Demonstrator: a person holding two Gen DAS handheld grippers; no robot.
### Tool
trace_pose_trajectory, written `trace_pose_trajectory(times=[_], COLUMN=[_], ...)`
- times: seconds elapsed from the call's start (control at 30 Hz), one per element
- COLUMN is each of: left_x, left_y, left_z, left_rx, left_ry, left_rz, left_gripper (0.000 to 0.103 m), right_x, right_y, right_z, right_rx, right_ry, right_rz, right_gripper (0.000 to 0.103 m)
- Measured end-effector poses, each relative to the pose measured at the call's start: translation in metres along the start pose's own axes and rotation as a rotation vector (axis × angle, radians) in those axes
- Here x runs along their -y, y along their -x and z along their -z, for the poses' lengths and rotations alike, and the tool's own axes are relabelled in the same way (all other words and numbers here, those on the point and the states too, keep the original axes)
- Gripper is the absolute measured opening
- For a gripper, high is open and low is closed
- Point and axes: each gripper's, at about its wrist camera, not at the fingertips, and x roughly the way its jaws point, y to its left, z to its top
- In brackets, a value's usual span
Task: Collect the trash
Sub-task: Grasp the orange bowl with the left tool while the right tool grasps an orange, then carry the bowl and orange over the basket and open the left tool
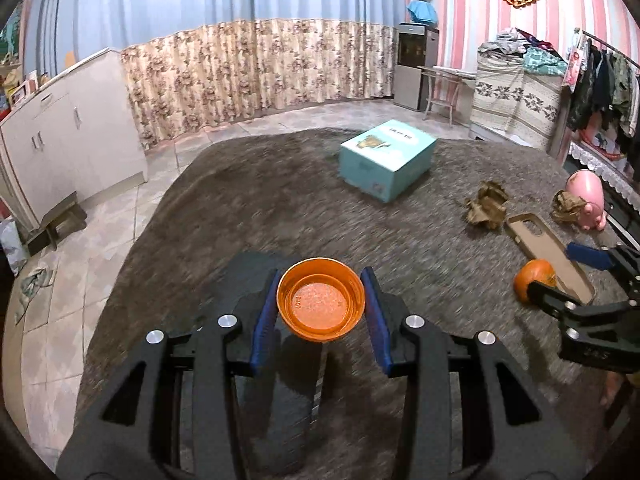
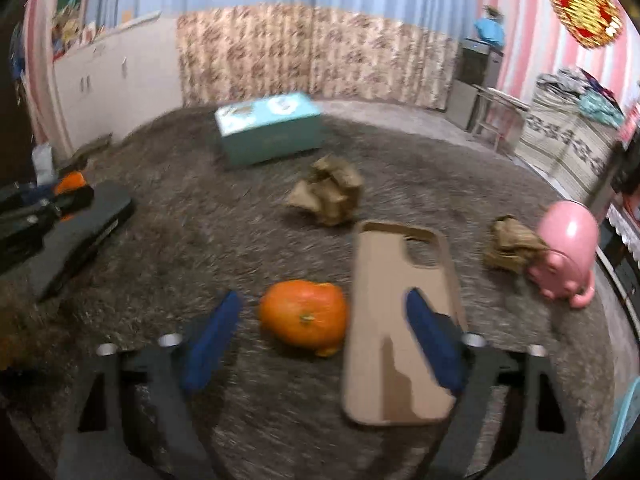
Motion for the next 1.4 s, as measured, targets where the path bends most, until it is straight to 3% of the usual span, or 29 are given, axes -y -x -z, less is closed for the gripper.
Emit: trace_pose_trajectory(times=[0.03, 0.07, 0.2, 0.4, 0.6, 0.93, 1.1, 1.4], left_x=[-0.005, -0.006, -0.011, 0.007, 0.055, 0.16, 0.214, 0.33], left_y=[0.0, 0.0, 0.002, 0.019, 0.038, 0.074, 0.085, 0.095], left_z=[0.002, 0.002, 0.001, -0.007, -0.016, -0.029, -0.03, -0.025], left_rx=[-0.002, -0.005, -0.012, 0.027, 0.067, 0.14, 0.18, 0.149], left_ry=[0.002, 0.006, 0.017, -0.005, -0.045, -0.121, -0.182, -0.261], left_rz=[-0.004, -0.006, -0.01, 0.019, 0.095, 0.253, 0.319, 0.455], left_gripper=[0.039, 0.039, 0.039, 0.039, 0.039, 0.039, 0.039, 0.039], right_x=[-0.006, -0.012, -0.013, 0.02, 0.085, 0.196, 0.233, 0.3], right_y=[-0.006, -0.01, 0.003, 0.05, 0.109, 0.198, 0.224, 0.246], right_z=[0.001, 0.002, -0.001, -0.001, 0.022, 0.092, 0.118, 0.17], right_rx=[-0.022, -0.032, 0.01, 0.082, 0.127, 0.214, 0.238, 0.222], right_ry=[0.022, 0.046, 0.048, -0.012, -0.131, -0.358, -0.425, -0.566], right_rz=[-0.002, 0.014, 0.021, 0.053, 0.139, 0.356, 0.451, 0.59], right_gripper=[0.055, 0.048, 0.038, 0.037, 0.037, 0.037, 0.037, 0.037])
